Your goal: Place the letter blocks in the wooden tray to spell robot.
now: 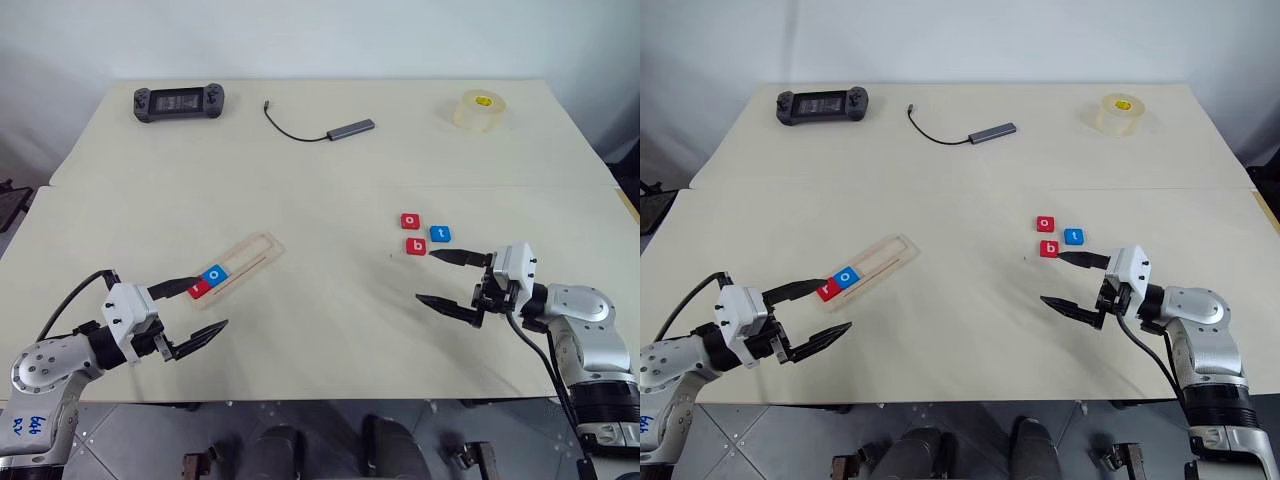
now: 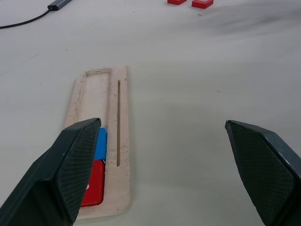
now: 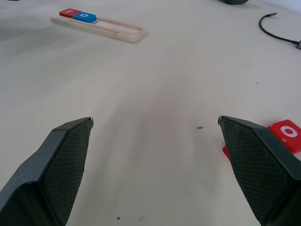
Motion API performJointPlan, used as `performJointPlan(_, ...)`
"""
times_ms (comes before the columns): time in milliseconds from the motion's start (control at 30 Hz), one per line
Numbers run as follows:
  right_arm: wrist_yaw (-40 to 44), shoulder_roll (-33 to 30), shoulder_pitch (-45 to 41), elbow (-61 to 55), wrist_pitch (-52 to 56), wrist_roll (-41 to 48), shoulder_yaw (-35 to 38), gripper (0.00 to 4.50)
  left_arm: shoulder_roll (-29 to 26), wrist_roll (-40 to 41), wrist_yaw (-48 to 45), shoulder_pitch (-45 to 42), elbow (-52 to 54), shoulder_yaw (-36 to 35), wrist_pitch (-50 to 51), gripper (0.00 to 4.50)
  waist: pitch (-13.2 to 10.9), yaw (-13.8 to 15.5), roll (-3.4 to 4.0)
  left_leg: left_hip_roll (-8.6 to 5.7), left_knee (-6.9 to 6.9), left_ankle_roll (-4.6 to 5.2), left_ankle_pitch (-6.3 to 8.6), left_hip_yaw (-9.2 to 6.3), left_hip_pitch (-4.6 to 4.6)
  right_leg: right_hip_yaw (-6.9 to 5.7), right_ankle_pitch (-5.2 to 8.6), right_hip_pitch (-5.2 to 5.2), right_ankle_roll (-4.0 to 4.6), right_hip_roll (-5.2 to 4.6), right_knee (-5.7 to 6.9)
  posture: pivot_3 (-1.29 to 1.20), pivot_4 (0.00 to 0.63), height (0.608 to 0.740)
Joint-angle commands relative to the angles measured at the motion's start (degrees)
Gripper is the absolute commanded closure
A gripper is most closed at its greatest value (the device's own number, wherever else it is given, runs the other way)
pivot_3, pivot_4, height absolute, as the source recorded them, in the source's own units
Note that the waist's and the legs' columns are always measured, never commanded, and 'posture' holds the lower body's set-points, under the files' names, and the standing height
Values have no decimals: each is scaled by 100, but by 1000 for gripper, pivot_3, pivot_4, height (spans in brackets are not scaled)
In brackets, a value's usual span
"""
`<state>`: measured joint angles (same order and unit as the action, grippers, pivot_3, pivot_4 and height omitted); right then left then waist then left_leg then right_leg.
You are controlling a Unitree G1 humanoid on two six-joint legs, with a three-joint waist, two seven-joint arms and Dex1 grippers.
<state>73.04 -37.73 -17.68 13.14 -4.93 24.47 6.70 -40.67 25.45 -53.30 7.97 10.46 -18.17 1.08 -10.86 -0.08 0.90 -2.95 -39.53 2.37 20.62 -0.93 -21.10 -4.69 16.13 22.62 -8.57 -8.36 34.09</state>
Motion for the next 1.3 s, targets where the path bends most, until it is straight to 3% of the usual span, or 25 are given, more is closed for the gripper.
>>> performJointPlan(33, 102, 33, -85, -10, -42, 69, -2, 37, -14, -153, 158, 106, 203, -200, -152, 0, 0, 0, 0, 0, 0, 0, 0, 0, 0, 0, 0, 0, 0, 0, 0, 0, 150, 740)
performJointPlan(333, 172, 459, -398, -194, 77, 185, -258, 37, 392, 164, 455, 733, 136, -852, -167, 0, 0, -10, 0, 7, 1, -3, 1, -1, 0, 0, 0, 1, 0, 4, -2, 0, 150, 740)
performJointPlan(467, -16, 891, -473, -970, 489, 437, -539, 37, 627, 266, 519, 1180, -217, -1286, -191, 0, 0, -20, 0, 8, 0, -3, 2, 0, 1, 2, 0, 2, 0, 4, -1, 0, 150, 740)
performJointPlan(767, -126, 1034, -361, -1750, 884, 544, -823, 37, 682, 410, 350, 1293, -564, -1370, -139, 0, 3, 80, -6, -3, -4, -1, 3, -8, -1, 4, 0, -2, 1, -6, -1, 0, 150, 740)
performJointPlan(967, -170, 927, -369, -1689, 889, 475, -732, 37, 508, 429, 392, 507, -328, -918, 273, 0, 4, 104, -7, -2, -3, -2, 3, -7, -1, 3, 0, 3, 1, -3, 7, 0, 150, 740)
performJointPlan(1300, -307, 868, -211, -1849, 1058, 534, -733, 37, 296, -434, 419, -1057, -1932, -75, 77, 0, 4, -17, -8, -6, -2, 0, 2, -1, 0, 1, 0, 11, 1, 5, 22, 0, 150, 740)
